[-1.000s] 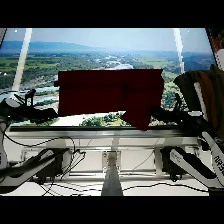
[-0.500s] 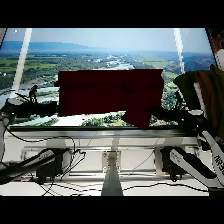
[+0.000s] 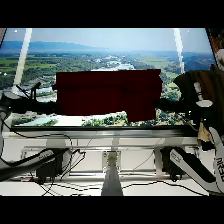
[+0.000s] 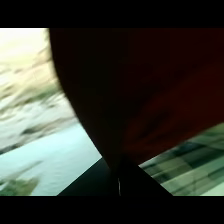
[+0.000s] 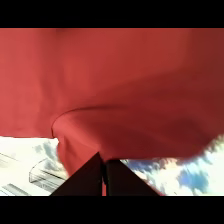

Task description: Fold the clothes and pants, and hang the long-sleeved shirts on hangers.

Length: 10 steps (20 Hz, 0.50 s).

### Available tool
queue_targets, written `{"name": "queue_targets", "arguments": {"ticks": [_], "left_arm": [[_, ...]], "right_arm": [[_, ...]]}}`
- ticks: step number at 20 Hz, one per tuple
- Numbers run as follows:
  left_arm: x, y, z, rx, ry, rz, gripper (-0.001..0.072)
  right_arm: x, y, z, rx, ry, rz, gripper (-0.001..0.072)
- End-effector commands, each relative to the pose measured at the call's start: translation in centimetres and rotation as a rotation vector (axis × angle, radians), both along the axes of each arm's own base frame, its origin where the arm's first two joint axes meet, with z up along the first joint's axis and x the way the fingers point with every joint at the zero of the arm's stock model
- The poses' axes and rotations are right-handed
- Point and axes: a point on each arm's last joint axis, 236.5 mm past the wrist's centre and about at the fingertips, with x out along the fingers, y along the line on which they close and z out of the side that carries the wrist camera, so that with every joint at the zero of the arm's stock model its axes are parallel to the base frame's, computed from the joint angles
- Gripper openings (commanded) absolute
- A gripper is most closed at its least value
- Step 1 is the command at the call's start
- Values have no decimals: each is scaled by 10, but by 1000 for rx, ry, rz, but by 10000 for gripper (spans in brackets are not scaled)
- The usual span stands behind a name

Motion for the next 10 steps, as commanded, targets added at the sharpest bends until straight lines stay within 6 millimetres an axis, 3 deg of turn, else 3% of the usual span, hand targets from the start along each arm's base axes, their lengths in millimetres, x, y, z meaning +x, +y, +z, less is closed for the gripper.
{"name": "queue_targets", "arguments": {"ticks": [1,4,7,9,10], "left_arm": [[24,1,55,1,-117,4,22],[16,-2,82,37,-187,29,22],[-3,-11,92,50,-214,60,23],[-5,-11,95,66,-248,81,22],[4,-5,97,87,-283,109,21]], "right_arm": [[4,-12,45,-83,-75,-18,11],[-19,-12,69,-152,-114,-5,12],[-40,-5,90,-134,-110,-50,12],[-33,-6,100,-102,-126,-121,12],[-21,-10,104,-88,-153,-167,11]]}}
